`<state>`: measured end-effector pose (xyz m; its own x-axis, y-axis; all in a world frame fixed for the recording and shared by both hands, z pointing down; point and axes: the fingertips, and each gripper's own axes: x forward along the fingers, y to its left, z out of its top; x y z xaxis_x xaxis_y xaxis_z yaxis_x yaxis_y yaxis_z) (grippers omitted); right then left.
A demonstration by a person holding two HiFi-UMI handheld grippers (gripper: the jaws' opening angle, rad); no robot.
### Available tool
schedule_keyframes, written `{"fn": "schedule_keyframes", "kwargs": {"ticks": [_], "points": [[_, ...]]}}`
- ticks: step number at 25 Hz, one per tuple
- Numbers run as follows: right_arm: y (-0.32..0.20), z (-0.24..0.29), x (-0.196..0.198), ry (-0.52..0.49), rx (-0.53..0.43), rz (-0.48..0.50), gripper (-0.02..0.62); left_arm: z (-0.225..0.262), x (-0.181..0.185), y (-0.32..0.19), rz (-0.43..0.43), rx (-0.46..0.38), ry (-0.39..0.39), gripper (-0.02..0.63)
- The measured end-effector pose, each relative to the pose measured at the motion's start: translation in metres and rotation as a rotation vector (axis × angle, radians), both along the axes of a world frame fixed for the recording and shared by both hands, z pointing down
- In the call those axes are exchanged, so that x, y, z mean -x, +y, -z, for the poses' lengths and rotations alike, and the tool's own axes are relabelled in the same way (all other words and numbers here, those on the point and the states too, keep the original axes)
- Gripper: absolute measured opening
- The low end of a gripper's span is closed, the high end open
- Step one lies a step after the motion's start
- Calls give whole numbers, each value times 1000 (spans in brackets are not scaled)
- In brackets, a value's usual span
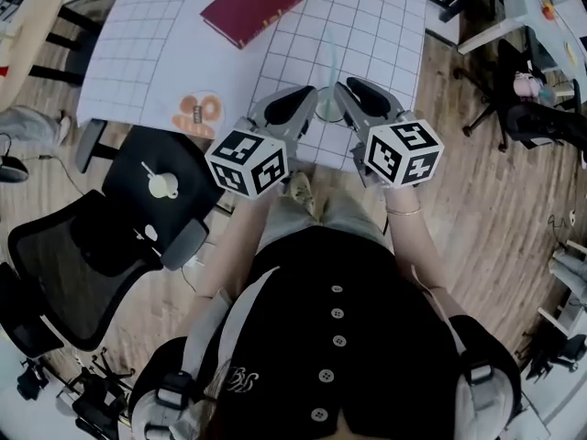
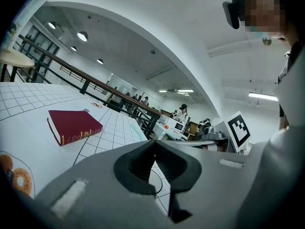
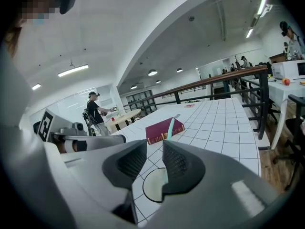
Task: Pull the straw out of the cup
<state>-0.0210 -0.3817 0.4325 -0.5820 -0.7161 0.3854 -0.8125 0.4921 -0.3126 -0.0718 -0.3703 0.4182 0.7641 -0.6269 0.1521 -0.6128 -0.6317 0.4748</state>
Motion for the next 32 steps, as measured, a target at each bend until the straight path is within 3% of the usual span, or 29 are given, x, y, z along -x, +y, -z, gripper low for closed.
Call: {"fn": "schedule_keyframes", "kwargs": {"ticks": [20, 32], "points": [[-33, -63, 8, 83, 126, -30, 99, -49, -1, -16, -39, 106, 3, 0], [-36, -68, 7, 103, 126, -29, 31, -60, -6, -16, -47, 138, 10, 0]]}}
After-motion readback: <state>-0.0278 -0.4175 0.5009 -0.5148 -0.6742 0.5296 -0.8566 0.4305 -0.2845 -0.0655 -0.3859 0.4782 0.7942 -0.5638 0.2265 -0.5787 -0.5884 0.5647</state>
